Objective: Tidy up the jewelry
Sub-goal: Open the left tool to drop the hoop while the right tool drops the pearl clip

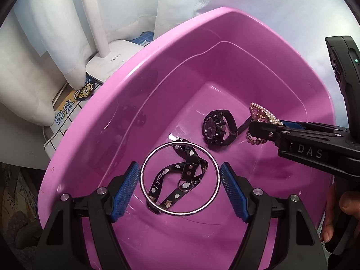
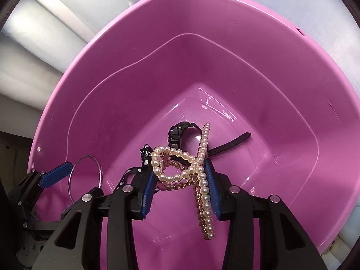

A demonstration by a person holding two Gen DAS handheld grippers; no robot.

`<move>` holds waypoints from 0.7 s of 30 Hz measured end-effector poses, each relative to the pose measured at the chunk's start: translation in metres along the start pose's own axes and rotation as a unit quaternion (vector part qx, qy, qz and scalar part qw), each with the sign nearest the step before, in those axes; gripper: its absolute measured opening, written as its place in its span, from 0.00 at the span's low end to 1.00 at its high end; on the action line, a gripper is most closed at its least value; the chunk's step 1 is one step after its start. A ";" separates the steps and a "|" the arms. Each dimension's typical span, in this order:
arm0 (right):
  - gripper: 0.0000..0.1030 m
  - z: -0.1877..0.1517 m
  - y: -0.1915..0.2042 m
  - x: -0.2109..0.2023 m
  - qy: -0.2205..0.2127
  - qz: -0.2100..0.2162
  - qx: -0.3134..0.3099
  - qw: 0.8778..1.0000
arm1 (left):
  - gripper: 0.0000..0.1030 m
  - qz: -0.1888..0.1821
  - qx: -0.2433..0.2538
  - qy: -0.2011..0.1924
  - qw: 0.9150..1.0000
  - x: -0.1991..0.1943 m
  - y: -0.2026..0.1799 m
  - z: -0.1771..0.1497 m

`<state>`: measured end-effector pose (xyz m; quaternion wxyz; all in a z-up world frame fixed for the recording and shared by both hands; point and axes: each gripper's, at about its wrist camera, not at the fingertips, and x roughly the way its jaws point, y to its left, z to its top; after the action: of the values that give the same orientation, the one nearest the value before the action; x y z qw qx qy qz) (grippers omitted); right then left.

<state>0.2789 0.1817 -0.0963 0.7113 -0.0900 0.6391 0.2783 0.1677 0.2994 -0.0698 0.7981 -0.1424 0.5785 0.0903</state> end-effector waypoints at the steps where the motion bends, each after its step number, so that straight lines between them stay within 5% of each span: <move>1: 0.39 0.000 0.000 -0.001 -0.001 -0.001 0.001 1.000 | 0.70 0.002 -0.001 0.001 1.000 0.000 0.000 0.000; 8: 0.51 0.000 -0.002 -0.006 -0.007 0.002 0.008 1.000 | 0.71 -0.003 -0.011 0.004 1.000 0.000 0.002 0.000; 21: 0.53 -0.003 0.001 -0.008 -0.011 0.004 0.009 1.000 | 0.82 0.005 -0.002 0.001 1.000 -0.003 -0.001 -0.003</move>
<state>0.2750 0.1790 -0.0891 0.7183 -0.0781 0.6337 0.2765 0.1641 0.2970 -0.0677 0.7971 -0.1410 0.5795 0.0948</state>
